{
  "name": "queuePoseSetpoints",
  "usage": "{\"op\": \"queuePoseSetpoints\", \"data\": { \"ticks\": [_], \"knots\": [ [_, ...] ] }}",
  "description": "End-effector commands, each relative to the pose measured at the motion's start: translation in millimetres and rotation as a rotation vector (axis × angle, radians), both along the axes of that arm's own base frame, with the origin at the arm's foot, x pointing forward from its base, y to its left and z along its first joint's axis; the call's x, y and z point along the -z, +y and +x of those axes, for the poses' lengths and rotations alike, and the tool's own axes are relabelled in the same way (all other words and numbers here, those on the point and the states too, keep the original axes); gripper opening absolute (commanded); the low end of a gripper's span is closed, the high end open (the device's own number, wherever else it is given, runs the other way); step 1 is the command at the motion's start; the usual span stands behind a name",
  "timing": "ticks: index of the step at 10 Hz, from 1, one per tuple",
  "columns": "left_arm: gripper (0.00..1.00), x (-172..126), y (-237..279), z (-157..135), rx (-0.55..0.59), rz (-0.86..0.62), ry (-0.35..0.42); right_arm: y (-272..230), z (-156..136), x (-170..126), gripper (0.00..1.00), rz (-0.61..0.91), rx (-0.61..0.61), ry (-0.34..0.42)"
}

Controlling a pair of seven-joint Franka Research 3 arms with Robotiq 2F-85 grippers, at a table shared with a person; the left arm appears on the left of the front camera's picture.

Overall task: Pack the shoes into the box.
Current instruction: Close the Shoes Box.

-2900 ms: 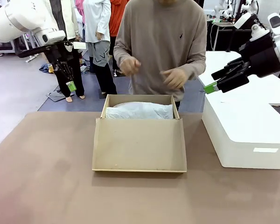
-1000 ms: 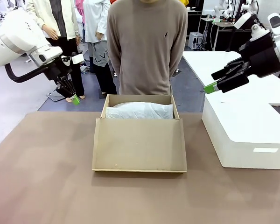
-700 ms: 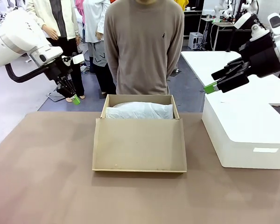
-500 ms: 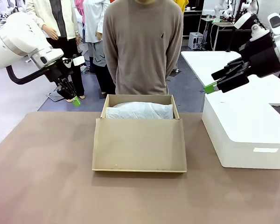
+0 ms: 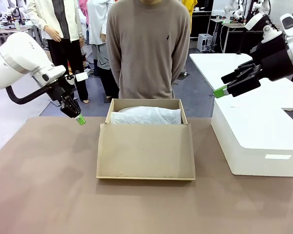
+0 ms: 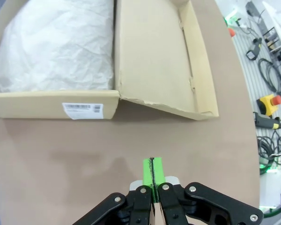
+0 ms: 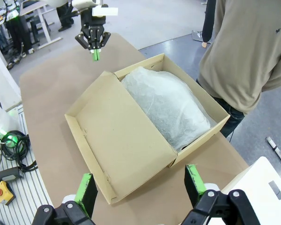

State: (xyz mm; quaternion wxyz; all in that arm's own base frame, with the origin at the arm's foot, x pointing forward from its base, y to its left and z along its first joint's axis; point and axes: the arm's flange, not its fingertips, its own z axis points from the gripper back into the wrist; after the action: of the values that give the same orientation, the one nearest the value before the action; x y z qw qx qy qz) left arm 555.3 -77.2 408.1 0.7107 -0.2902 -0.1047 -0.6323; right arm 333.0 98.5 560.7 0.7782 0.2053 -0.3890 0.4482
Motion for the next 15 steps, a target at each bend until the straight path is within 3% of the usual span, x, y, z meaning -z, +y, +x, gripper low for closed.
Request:
{"op": "queuePoseSetpoints", "data": {
  "ticks": [1,5,13,15],
  "knots": [
    [0.0,8,1,-13,0.003,-0.033,-0.028,0,2,0,1.0,0.012,-0.015,-0.007],
    [0.0,35,-8,-22,0.013,-0.059,0.035,0,2,0,1.0,0.012,-0.015,-0.007],
    [0.0,35,-11,-18,0.015,-0.027,0.06,0,2,0,1.0,0.012,-0.015,-0.007],
    [0.0,49,-15,-7,0.008,-0.054,0.096,0,2,0,1.0,0.012,-0.015,-0.007]
  ]
}}
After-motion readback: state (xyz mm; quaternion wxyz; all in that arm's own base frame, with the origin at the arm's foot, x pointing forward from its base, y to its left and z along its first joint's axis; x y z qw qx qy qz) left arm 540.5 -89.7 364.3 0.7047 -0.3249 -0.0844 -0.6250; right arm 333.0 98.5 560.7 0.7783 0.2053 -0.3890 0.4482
